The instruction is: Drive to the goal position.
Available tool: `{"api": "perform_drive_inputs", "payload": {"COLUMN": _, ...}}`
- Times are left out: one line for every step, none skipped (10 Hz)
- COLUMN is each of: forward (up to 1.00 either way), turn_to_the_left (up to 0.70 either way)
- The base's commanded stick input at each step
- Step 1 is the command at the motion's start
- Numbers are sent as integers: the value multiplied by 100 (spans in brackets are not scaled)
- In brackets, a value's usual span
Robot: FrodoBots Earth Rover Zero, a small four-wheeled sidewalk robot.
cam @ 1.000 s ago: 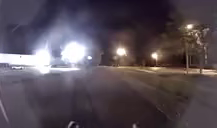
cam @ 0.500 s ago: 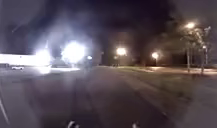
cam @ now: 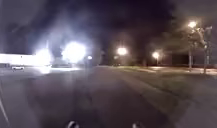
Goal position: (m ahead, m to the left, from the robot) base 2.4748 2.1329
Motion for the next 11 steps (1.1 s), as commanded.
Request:
{"api": "perform_drive_inputs", "payload": {"forward": 50, "turn_to_the_left": 0}}
{"api": "perform_drive_inputs", "payload": {"forward": 50, "turn_to_the_left": 0}}
{"api": "perform_drive_inputs", "payload": {"forward": 50, "turn_to_the_left": 0}}
{"api": "perform_drive_inputs", "payload": {"forward": 50, "turn_to_the_left": 0}}
{"api": "perform_drive_inputs", "payload": {"forward": 50, "turn_to_the_left": 0}}
{"api": "perform_drive_inputs", "payload": {"forward": 50, "turn_to_the_left": 0}}
{"api": "perform_drive_inputs", "payload": {"forward": 50, "turn_to_the_left": 0}}
{"api": "perform_drive_inputs", "payload": {"forward": 50, "turn_to_the_left": 0}}
{"api": "perform_drive_inputs", "payload": {"forward": 50, "turn_to_the_left": 0}}
{"api": "perform_drive_inputs", "payload": {"forward": 50, "turn_to_the_left": 0}}
{"api": "perform_drive_inputs", "payload": {"forward": 50, "turn_to_the_left": 0}}
